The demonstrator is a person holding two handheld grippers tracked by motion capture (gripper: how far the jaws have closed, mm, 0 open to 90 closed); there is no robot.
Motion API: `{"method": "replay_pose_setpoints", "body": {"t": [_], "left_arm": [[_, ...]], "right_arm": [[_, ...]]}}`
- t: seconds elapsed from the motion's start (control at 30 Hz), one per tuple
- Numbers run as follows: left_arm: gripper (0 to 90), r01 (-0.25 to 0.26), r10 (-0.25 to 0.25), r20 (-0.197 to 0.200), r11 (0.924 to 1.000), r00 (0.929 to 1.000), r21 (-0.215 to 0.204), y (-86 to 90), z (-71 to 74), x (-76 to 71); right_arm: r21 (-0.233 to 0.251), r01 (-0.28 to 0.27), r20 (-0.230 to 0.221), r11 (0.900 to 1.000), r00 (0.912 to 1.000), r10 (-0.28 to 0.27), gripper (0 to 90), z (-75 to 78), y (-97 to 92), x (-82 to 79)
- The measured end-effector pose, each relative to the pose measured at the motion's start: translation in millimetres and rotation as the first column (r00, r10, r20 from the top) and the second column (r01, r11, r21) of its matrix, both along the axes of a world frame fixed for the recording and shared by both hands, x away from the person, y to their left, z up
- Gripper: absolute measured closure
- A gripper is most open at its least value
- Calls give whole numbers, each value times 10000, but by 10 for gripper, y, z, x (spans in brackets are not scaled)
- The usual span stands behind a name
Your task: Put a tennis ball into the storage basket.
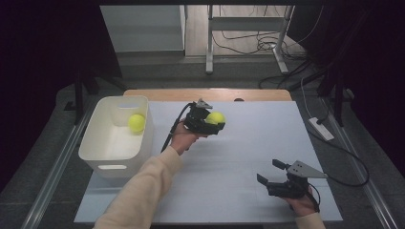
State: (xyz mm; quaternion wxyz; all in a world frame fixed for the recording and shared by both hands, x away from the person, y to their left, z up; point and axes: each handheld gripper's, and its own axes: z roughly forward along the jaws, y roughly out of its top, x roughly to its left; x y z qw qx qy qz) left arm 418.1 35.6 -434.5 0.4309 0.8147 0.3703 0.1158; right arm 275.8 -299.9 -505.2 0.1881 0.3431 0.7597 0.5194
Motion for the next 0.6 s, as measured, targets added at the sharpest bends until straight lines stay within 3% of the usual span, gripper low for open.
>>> {"method": "replay_pose_setpoints", "body": {"t": [0.6], "left_arm": [[271,-106,113,502,9999,9987,-137,123,170,-105]], "right_arm": [[-26,16,-6,10000,10000,-16,125,1,3,-2]]}}
